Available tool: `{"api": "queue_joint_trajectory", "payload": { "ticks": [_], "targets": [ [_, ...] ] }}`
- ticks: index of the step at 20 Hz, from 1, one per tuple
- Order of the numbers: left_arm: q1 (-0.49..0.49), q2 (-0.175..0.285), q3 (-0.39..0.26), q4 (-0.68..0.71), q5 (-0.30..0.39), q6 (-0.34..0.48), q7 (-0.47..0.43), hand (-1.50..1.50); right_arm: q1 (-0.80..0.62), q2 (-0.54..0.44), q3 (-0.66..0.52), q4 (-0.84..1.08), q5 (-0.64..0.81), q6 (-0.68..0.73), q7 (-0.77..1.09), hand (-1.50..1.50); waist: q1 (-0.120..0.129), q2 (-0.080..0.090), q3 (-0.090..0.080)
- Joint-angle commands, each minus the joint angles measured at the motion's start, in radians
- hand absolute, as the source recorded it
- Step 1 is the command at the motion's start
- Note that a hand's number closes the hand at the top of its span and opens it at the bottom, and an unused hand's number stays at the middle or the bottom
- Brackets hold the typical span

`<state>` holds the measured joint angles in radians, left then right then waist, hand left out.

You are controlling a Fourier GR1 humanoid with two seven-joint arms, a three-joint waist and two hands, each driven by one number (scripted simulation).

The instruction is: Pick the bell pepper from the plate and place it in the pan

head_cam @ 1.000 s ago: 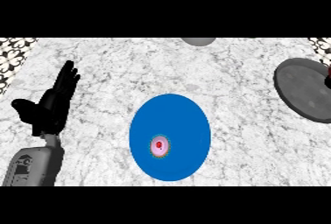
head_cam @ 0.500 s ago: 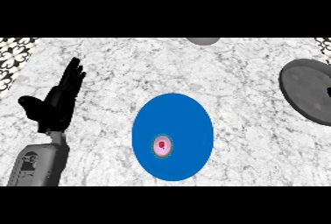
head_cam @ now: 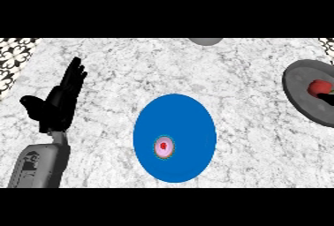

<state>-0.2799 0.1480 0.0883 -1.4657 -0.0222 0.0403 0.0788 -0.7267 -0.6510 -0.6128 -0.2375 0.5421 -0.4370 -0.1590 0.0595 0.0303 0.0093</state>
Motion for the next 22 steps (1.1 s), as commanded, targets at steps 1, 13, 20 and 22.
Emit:
{"api": "queue_joint_trajectory", "payload": {
  "ticks": [1, 13, 20, 22],
  "targets": [
    [0.039, -0.01, -0.006, 0.012, -0.011, 0.004, -0.039, 0.0, 0.021, 0.032, -0.064, -0.02, -0.07, -0.036, -0.144, -1.5, -0.014, -0.009, -0.003],
    [0.036, 0.059, 0.08, -0.017, 0.033, -0.008, 0.024, 0.0, 0.22, 0.075, -0.225, -0.173, -0.356, 0.308, -0.403, -1.5, -0.081, -0.038, -0.011],
    [0.098, 0.051, 0.073, -0.054, 0.023, -0.001, 0.025, 0.0, 0.41, 0.205, -0.175, -0.523, -0.409, 0.39, -0.347, -1.5, -0.105, -0.05, -0.015],
    [0.093, 0.05, 0.074, -0.032, 0.038, -0.02, 0.01, 0.0, 0.496, 0.239, -0.179, -0.624, -0.434, 0.422, -0.318, -1.5, -0.116, -0.051, -0.016]
  ]
}}
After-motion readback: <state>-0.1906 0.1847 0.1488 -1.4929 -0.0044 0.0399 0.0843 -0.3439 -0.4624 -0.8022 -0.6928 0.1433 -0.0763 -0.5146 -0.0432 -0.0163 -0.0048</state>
